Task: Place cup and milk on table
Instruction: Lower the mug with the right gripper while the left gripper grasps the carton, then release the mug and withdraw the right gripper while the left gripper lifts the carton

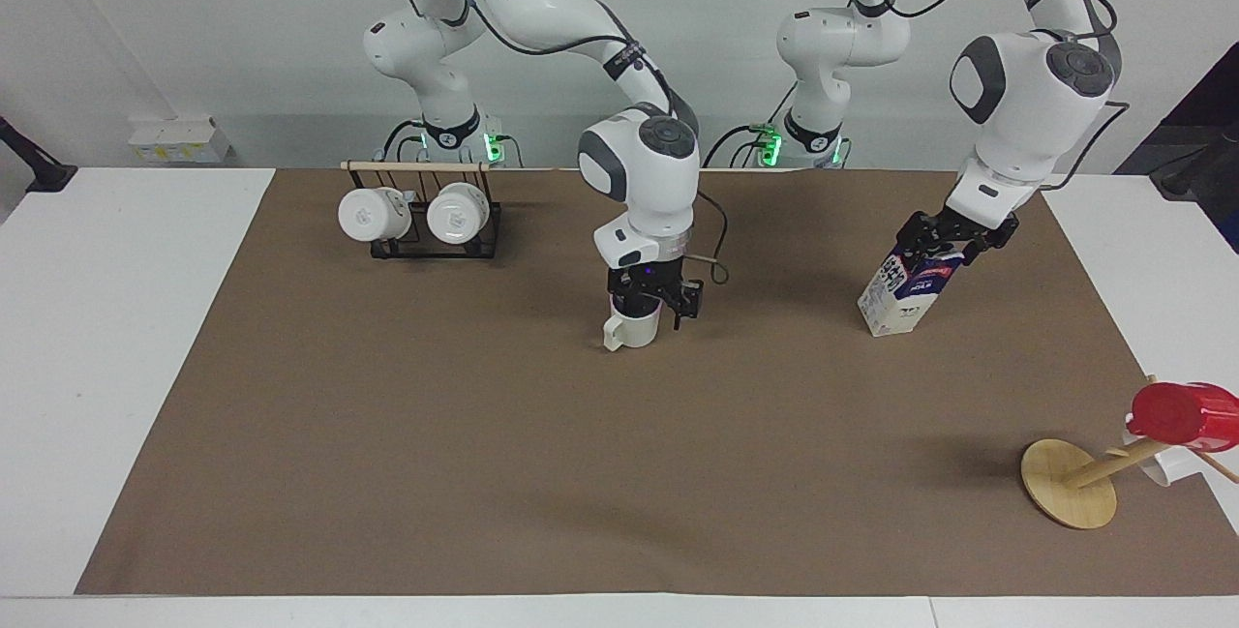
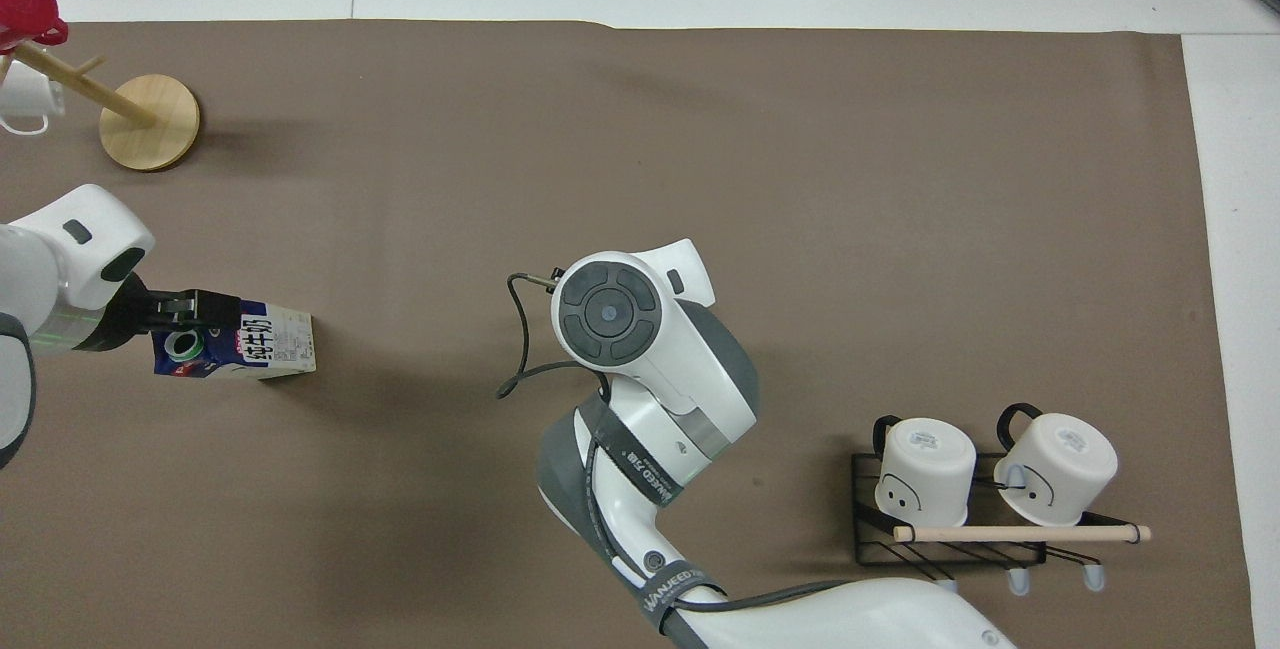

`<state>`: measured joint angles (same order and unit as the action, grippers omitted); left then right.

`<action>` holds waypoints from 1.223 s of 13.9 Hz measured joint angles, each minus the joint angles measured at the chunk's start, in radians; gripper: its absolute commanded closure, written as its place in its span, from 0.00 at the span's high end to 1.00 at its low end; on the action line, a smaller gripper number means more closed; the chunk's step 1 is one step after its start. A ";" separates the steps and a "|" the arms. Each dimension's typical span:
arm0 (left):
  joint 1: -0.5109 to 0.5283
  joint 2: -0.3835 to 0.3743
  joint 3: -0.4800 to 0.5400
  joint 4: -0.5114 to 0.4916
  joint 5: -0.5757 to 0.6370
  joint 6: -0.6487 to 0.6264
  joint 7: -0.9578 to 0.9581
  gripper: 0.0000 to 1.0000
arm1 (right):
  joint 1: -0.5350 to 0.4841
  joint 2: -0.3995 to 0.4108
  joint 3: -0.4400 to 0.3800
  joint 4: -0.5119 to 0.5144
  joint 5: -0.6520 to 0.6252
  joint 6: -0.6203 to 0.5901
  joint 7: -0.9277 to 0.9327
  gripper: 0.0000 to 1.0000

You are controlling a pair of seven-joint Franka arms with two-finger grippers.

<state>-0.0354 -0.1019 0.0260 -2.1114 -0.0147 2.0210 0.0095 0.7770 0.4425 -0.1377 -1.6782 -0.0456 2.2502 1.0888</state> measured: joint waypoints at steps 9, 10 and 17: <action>-0.019 -0.004 -0.002 -0.004 0.000 0.001 0.001 0.40 | -0.140 -0.273 -0.007 0.010 0.112 -0.240 -0.333 1.00; -0.019 -0.004 -0.002 0.002 0.000 0.002 0.001 0.37 | -0.167 -0.290 -0.008 0.010 0.113 -0.265 -0.385 1.00; -0.197 0.009 -0.006 0.112 -0.018 -0.047 -0.283 0.34 | -0.362 -0.406 -0.017 0.010 0.100 -0.449 -0.704 1.00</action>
<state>-0.2322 -0.0932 0.0197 -1.9999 -0.0326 1.9744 -0.2740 0.4150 0.0363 -0.1550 -1.6685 0.0540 1.8017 0.3844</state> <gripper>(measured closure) 0.608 0.000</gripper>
